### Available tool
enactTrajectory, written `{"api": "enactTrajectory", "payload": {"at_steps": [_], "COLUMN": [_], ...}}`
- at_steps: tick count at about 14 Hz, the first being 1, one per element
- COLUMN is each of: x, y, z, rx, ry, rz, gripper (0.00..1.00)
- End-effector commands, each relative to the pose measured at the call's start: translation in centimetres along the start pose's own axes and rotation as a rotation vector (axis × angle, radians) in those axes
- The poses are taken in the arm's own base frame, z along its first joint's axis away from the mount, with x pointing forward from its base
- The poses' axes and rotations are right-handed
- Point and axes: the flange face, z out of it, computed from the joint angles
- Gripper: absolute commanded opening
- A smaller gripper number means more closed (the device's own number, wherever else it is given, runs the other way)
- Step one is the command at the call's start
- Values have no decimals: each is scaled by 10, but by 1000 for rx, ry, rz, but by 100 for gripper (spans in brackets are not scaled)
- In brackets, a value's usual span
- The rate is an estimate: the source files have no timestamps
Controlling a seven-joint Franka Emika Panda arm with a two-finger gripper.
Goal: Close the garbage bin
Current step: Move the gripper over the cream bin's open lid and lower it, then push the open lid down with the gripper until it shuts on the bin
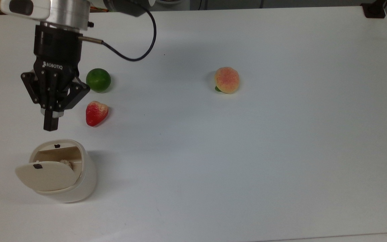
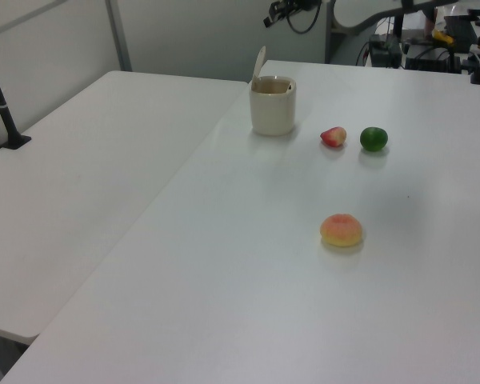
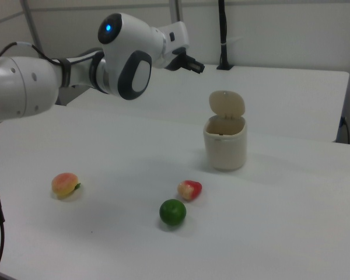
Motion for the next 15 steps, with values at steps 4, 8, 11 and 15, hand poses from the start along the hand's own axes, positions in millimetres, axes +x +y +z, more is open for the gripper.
{"api": "enactTrajectory", "payload": {"at_steps": [4, 8, 11, 15], "x": [-17, -18, -23, -25], "y": [10, 34, 35, 39], "z": [42, 70, 76, 81], "rx": [-39, -70, -73, -78], "ry": [96, 117, 110, 109], "rz": [-61, -60, -62, -63], "gripper": [0, 0, 0, 0]}}
